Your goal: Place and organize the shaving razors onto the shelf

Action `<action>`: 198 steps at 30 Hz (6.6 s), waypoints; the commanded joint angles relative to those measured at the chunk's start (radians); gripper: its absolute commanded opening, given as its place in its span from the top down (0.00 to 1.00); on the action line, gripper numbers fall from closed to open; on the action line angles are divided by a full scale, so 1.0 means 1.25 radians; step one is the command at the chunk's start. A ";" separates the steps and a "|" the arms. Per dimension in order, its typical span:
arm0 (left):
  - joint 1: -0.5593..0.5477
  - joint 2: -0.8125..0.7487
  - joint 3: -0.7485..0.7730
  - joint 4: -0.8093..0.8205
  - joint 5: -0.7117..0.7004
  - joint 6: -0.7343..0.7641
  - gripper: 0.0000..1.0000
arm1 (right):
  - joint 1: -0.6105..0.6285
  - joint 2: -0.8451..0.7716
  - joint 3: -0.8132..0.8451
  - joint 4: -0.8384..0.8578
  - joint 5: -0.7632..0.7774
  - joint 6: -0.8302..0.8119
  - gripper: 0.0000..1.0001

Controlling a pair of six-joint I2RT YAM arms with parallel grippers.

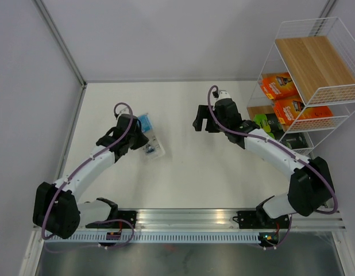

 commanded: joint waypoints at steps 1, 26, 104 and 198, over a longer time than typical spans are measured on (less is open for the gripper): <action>-0.028 -0.017 0.066 0.177 0.091 0.163 0.98 | -0.009 -0.077 0.066 -0.022 0.054 0.005 0.02; -0.163 0.152 0.279 0.338 0.339 0.271 0.98 | -0.014 -0.134 0.032 0.075 -0.170 -0.118 0.09; -0.130 -0.047 0.237 0.162 0.232 -0.230 0.04 | 0.005 -0.374 -0.025 0.187 0.293 0.242 0.99; -0.281 0.838 1.233 0.693 0.466 -0.417 0.98 | 0.005 -0.530 0.464 -0.269 0.282 -0.119 0.02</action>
